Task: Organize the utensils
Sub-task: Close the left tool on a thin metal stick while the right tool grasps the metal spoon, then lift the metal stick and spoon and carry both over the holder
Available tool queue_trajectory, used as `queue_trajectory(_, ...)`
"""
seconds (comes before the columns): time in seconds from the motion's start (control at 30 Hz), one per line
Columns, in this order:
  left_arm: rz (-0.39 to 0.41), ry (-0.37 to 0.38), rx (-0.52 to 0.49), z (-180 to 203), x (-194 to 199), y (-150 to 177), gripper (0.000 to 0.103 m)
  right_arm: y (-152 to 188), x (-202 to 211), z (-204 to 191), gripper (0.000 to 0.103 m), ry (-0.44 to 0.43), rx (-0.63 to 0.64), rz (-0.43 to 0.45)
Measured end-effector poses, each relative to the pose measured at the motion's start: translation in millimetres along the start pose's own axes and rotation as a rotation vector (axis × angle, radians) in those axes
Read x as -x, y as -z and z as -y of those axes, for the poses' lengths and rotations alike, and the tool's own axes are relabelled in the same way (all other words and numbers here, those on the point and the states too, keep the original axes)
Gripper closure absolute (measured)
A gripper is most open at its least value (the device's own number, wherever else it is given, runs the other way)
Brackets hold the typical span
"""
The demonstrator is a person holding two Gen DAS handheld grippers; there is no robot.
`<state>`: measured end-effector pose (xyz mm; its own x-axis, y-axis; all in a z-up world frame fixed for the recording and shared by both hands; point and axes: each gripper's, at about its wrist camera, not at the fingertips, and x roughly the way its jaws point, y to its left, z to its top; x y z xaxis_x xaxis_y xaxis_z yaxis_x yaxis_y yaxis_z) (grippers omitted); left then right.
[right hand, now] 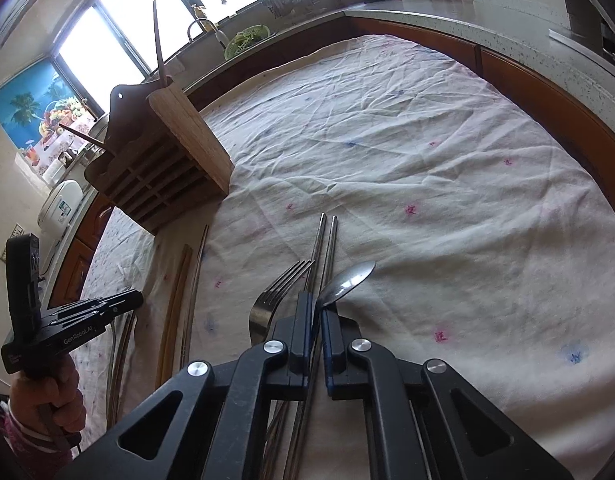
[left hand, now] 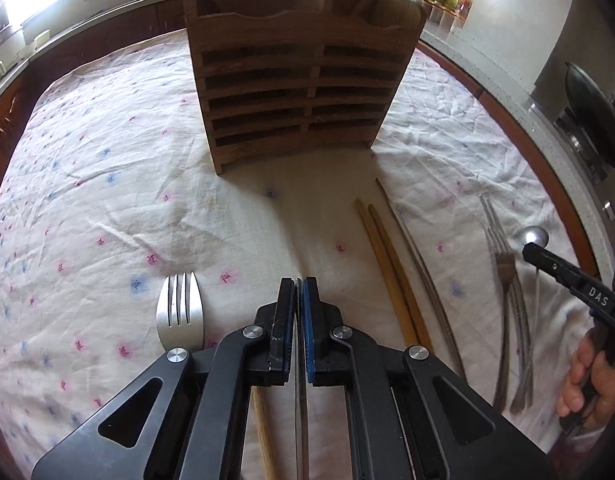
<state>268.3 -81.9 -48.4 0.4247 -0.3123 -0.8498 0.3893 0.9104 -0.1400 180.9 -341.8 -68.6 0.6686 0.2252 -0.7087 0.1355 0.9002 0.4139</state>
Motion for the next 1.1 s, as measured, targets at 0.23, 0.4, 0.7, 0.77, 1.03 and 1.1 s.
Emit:
queue_trajectory(0.23,0.109,0.081,0.028,-1.1,53.3,0.7,0.101,-7.6,30.3,-6.0,0.101,-0.041,0.011,0.073)
queue_trajectory(0.4,0.18,0.113,0.031,1.8,88.5,5.2,0.101,-12.1,51.4,-19.0,0.1,-0.066,0.04,0.119)
queue_trajectory(0.7,0.334,0.172,0.068,-6.6,151.2,18.9,0.101,-13.8,86.3,-52.0,0.1,-0.128,0.108,0.192)
queue_trajectory(0.77,0.366,0.181,0.081,-10.5,161.9,21.6,0.101,-13.8,95.1,-60.3,0.1,-0.144,0.131,0.219)
queue_trajectory(1.03,0.45,0.184,0.119,-22.6,187.1,27.3,0.102,-15.6,110.8,-87.5,0.1,-0.137,0.228,0.305)
queue_trajectory(1.1,0.462,0.184,0.128,-25.3,189.7,28.5,0.102,-14.8,111.0,-92.1,0.1,-0.136,0.243,0.317)
